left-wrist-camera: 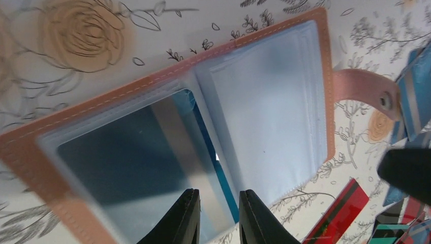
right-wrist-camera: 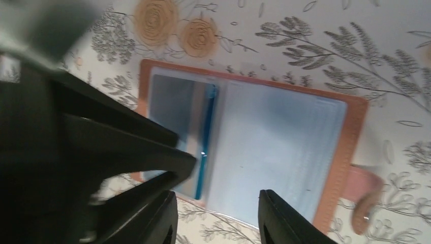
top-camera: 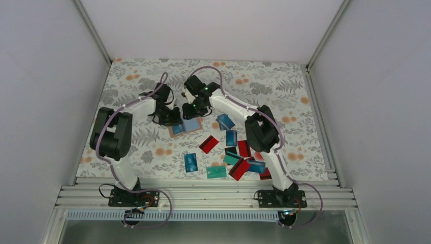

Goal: Put the credit cards into the card holder

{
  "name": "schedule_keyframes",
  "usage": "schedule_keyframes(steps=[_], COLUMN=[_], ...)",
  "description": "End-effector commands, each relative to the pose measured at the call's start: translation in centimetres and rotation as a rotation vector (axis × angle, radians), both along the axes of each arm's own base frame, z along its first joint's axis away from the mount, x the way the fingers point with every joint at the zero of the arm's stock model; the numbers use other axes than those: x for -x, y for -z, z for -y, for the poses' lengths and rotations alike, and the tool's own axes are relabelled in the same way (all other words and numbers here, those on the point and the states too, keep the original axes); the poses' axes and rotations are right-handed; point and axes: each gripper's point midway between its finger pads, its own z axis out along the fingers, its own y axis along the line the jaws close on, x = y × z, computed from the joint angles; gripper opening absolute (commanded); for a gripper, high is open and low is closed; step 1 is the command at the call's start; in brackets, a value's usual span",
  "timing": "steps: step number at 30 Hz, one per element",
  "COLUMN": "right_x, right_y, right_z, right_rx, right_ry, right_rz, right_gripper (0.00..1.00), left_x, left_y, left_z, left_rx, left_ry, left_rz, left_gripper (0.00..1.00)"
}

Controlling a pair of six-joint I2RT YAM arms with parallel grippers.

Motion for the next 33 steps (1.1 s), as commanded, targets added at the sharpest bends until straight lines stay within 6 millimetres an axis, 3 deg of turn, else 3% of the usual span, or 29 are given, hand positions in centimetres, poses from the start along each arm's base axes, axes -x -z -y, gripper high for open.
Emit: schedule_keyframes(steps=[1,10,15,21,28,33], right_x=[-0.4,-2.7,-2.9,-3.3,-2.7,-0.4], right_y=[0.9,3.4,3.4,2.1,0.3,-0.3], right_z=[-0.3,6.8,8.6,9.6,10.9,12.6], right_rx=[-0.059,-0.037,-0.039,-0.055,-0.053,-0.039], right_ry=[-0.02,0.125,0.141,0.143,0.164,0.211], right_rz=[-0.04,-0.105,-0.113,-0.103,-0.088,-0.116], right_gripper=[0.38,0.33,0.34,0.4,0.45,0.47], left_x=[-0.7,-1.9,-2.3,-1.4,-1.4,-1.1], left_y=[0.5,1.8,2.4,3.4,-0.3,-2.9], left_z=[1.8,3.6,4.5,4.7,4.3,4.4], left_rx=[0.022,-0.007,-0.039,-0.106,-0.142,-0.141], left_ry=[0.0,0.005,0.021,0.051,0.076,0.111], left_rz=[-0.027,-0.062,-0.074,-0.097,-0.016,0.05], left_gripper=[0.2,0.2,0.2,0.2,0.26,0.37])
